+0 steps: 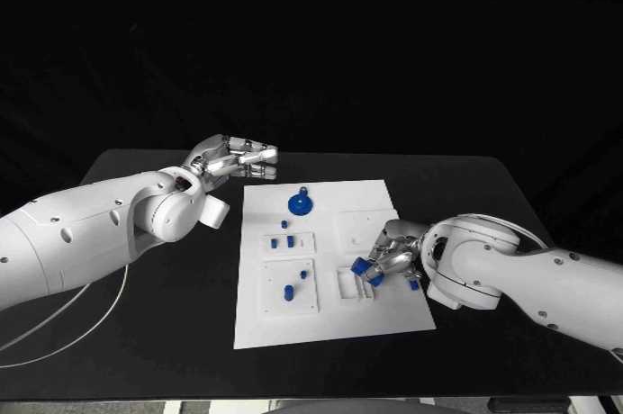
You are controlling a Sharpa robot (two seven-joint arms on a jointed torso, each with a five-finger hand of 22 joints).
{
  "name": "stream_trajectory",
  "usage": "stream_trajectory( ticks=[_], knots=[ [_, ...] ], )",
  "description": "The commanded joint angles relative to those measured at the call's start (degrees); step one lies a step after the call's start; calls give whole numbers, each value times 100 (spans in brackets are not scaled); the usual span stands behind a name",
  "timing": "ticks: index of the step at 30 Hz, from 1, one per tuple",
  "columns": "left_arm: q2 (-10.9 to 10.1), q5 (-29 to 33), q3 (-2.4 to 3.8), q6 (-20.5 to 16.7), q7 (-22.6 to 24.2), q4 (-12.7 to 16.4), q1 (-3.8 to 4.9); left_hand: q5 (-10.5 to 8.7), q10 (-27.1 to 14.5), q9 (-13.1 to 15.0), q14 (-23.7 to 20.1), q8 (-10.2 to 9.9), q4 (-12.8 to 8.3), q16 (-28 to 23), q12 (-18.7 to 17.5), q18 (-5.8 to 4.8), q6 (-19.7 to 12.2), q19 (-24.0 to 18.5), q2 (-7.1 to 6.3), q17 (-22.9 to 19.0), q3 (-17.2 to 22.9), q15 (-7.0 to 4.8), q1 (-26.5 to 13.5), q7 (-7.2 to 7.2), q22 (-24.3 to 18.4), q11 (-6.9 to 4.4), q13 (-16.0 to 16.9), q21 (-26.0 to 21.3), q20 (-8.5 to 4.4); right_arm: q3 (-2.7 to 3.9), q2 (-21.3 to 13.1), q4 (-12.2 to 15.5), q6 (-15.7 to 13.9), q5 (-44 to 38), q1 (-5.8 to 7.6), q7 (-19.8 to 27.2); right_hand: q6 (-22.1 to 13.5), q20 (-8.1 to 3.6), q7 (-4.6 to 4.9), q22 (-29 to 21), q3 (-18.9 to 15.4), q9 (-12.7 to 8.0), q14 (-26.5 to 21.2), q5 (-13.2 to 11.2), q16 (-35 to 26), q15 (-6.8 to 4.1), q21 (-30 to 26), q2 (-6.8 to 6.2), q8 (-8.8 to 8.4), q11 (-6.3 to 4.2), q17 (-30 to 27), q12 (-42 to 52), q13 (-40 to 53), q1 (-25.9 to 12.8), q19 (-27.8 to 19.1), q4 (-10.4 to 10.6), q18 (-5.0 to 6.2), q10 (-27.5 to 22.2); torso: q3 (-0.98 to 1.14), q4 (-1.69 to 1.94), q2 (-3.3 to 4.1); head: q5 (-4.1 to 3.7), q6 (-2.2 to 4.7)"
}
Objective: Assemble the parts on the task board
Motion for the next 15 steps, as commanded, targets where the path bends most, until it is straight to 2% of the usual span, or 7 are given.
stream_trajectory(
  ticks=[1,7,10,15],
  knots=[
    [17,-14,4,77,30,15,-1,2,23,-1,-22,28,-34,-22,-18,-95,-20,21,32,-1,4,-1,-4,23,-8,12,2,9,4,1,40,39,-2,7,-1,-61,136,-41,-43,663,-38,-2,20,-28,-19,-38,-2,69,27,-38,-9,-19,-3,-10,37,2,-2,11,-12,-2,-9,-4,-6],
    [26,-11,4,86,24,12,-1,2,23,-1,-22,28,-34,-22,-18,-95,-20,21,32,-1,4,-1,-4,23,-8,12,2,9,4,-1,132,17,124,-167,0,-102,150,-41,-50,663,-80,-6,21,-94,-16,-37,-3,86,27,-38,-7,-24,-5,-23,37,34,-5,9,-10,5,-5,-7,-16],
    [28,-10,4,88,22,12,-1,2,21,0,-24,28,-28,-23,-18,-94,-20,20,36,-1,-1,-1,-14,24,-8,13,2,9,4,-9,168,-26,288,-241,0,-132,143,-38,-53,658,-117,-10,19,-275,-29,-34,-26,110,26,-36,-16,-36,-11,-42,32,98,-6,4,-15,7,-4,-7,-17],
    [28,-10,4,90,25,10,-1,2,21,0,-24,28,-27,-23,-18,-94,-20,20,37,-1,-1,0,-16,24,-8,13,2,9,4,-30,245,-111,434,-376,0,-156,173,-40,-68,659,-172,-4,19,-455,-26,-35,-29,123,27,-39,-13,-41,-18,-33,35,234,-12,6,-10,0,-6,9,-29]
  ],
)
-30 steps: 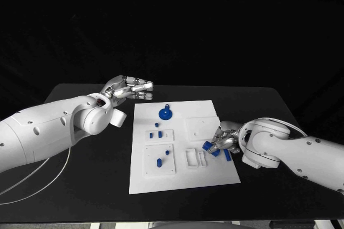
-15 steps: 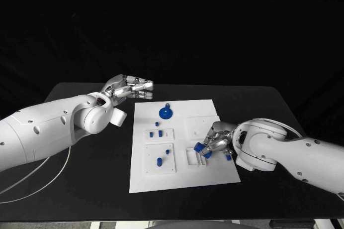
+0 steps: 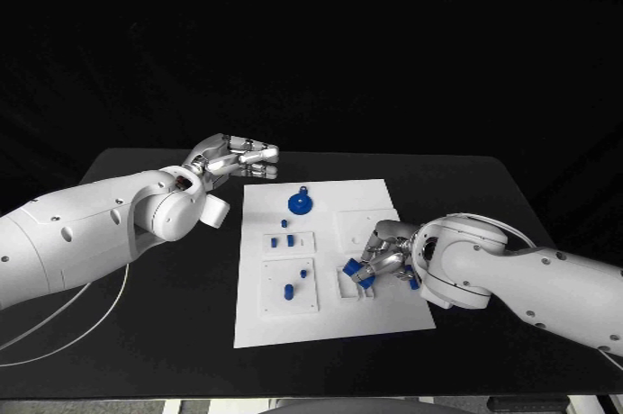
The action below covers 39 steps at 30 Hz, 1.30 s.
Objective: Assemble the parts on the task board
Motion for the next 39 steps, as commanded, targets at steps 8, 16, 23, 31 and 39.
stream_trajectory(
  ticks=[8,16,23,31,39],
  knots=[
    [6,-9,4,81,29,11,0,2,22,0,-32,29,-18,-23,-18,-92,-19,22,33,-1,-2,3,-21,25,-8,12,2,10,6,-67,159,-102,409,-287,-2,-152,134,-44,-74,659,-80,11,8,-460,-25,-27,-36,44,39,-51,1,-20,-17,-3,38,389,-21,17,13,0,5,40,1],
    [6,-19,4,110,24,10,0,27,18,0,-43,30,-6,-24,-17,-92,-19,18,14,-2,-2,6,-31,23,-9,12,2,8,8,-97,218,-146,429,-251,-2,-130,338,-61,-144,662,-120,55,12,-570,-21,-44,-30,9,40,-82,6,-10,-17,-45,40,637,-44,29,11,-11,3,52,-6],
    [6,-27,4,115,18,8,0,27,18,0,-43,30,-6,-24,-17,-92,-19,18,14,-2,-2,6,-31,23,-9,12,2,8,8,-110,265,-190,435,-237,-2,-118,404,-66,-166,665,-70,78,16,-841,-14,-46,-17,14,40,-91,10,3,-16,-182,43,893,-56,50,14,-3,5,60,-3],
    [2,-29,4,116,9,3,0,37,20,0,-48,34,16,-23,-18,-88,-14,18,14,-1,11,6,-44,24,-9,13,2,9,9,-119,274,-221,494,-229,-2,-117,476,-69,-183,667,154,93,19,-1323,-1,-48,-2,1,40,-102,14,-21,-55,-414,44,1047,-64,91,4,-6,3,64,0],
    [-8,-32,4,111,1,7,0,37,20,0,-48,34,16,-23,-18,-88,-14,18,14,-1,11,6,-44,24,-9,13,2,9,9,-123,288,-205,498,-227,-2,-98,576,-69,-197,672,560,81,24,-1977,15,-46,30,-117,44,-108,11,15,-51,-781,48,1250,-73,148,8,-7,6,74,-6]
  ],
)
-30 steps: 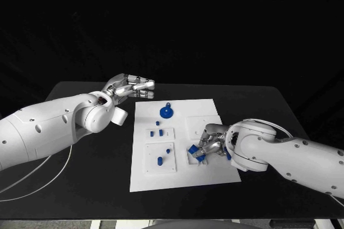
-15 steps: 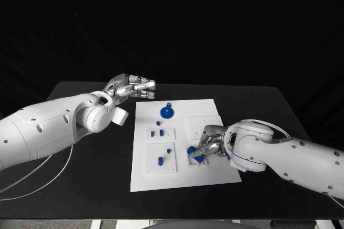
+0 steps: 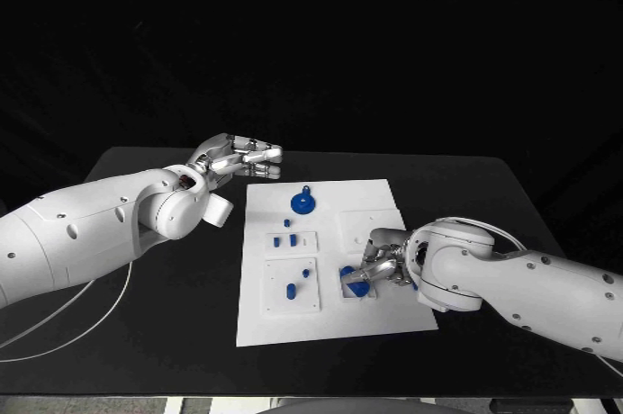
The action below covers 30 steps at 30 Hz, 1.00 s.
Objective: Assemble the parts on the task board
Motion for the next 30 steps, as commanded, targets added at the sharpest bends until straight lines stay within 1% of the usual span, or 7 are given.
stream_trajectory(
  ticks=[1,4,9,17,19,23,30],
  knots=[
    [0,-20,4,73,23,14,0,37,20,0,-48,34,16,-23,-18,-88,-14,19,14,-1,11,7,-44,24,-10,13,2,9,9,-2,22,28,109,-28,-7,-69,27,-28,-6,670,16,-5,-5,-62,14,-39,33,-29,27,14,5,14,7,-110,47,75,-75,50,4,-2,2,3,-6],
    [-3,-20,4,73,18,15,0,37,20,0,-48,34,16,-23,-18,-88,-14,19,14,-1,11,7,-44,24,-10,13,2,9,9,-2,24,45,92,-27,-7,-46,41,-42,-13,672,-111,-15,-4,-69,19,-47,44,-79,27,9,14,18,13,-267,48,257,-82,65,8,-3,1,3,-13],
    [-7,-20,4,75,12,14,0,37,20,0,-48,34,16,-23,-18,-88,-14,19,14,-1,11,7,-44,24,-10,13,2,9,9,-2,19,73,64,-26,-7,-12,47,-56,-18,677,-850,-38,2,-68,33,-53,80,-17,28,1,48,2,37,-68,47,772,-99,92,11,-8,1,-3,-6],
    [-5,-20,4,75,6,11,0,36,21,0,-51,33,31,-23,-17,-86,-13,18,15,0,15,8,-44,28,-9,13,2,9,11,-2,-10,113,83,-25,-7,33,54,-55,-21,679,-1755,-38,8,-70,32,-47,114,324,31,-2,70,2,85,-113,44,743,-100,120,17,-9,6,-13,-3],
    [-4,-20,4,75,4,9,0,36,21,0,-51,33,31,-23,-17,-86,-13,18,15,0,15,8,-44,28,-9,13,2,9,11,-2,-28,135,109,-14,-8,64,64,-50,-19,677,-2237,-32,5,-75,15,-46,111,597,26,-9,60,39,117,-89,42,614,-100,142,18,-8,7,-13,-8],
    [-4,-20,4,76,-1,2,0,36,21,0,-51,33,31,-23,-17,-86,-13,18,15,0,15,8,-44,28,-9,13,2,9,11,-1,-69,189,171,33,-8,113,91,-33,-33,684,-2925,20,19,-61,59,-45,135,971,8,4,58,111,155,29,51,311,-93,170,20,-7,6,-15,-10],
    [-4,-25,4,76,-4,-3,0,34,24,1,-47,38,27,-22,-18,-85,-2,21,33,0,16,6,-36,29,-9,12,2,10,10,18,-200,305,250,49,-8,178,141,-30,-46,694,-2759,50,17,-45,116,-41,208,923,26,-9,56,250,223,80,58,193,-95,215,11,-14,1,-24,-40]
  ],
)
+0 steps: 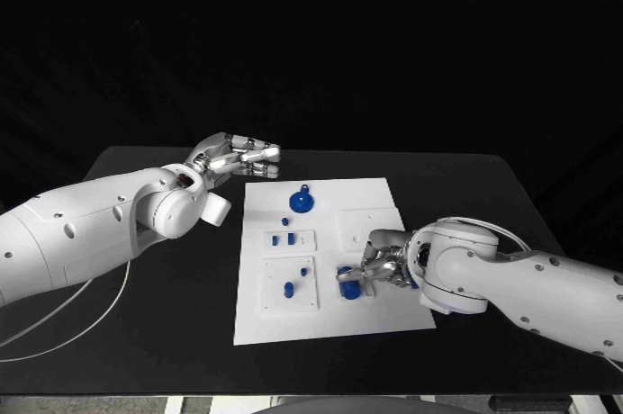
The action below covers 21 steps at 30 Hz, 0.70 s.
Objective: Assemble the parts on the task board
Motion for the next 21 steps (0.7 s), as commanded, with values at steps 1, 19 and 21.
stream_trajectory(
  ticks=[1,19,21],
  knots=[
    [7,-17,4,71,28,6,0,34,24,1,-47,38,26,-22,-18,-84,-2,21,33,0,16,6,-36,29,-9,12,2,10,10,15,-61,58,177,21,-5,133,37,-9,-4,696,42,17,5,-5,39,-30,36,-65,-15,-7,-11,40,10,-40,78,-19,-94,30,-7,-2,-3,-9,-10],
    [-6,-17,4,96,18,1,-1,37,25,0,-51,37,10,-23,-17,-84,-5,21,41,-1,6,8,-29,29,-10,11,2,9,11,141,-349,168,545,296,-7,477,69,-3,7,699,452,8,-11,229,76,-24,64,-766,-15,1,-33,56,3,691,61,-181,-95,2,-8,8,-3,1,-43],
    [-7,-17,4,100,15,-1,-1,37,25,0,-51,37,10,-23,-17,-84,-5,21,41,-1,6,8,-29,29,-10,11,2,9,11,145,-369,170,598,358,-7,523,72,-2,8,700,435,0,-12,420,82,-23,67,-758,-16,3,-30,59,1,773,58,-247,-96,0,-10,6,-3,-2,-33]
  ],
)
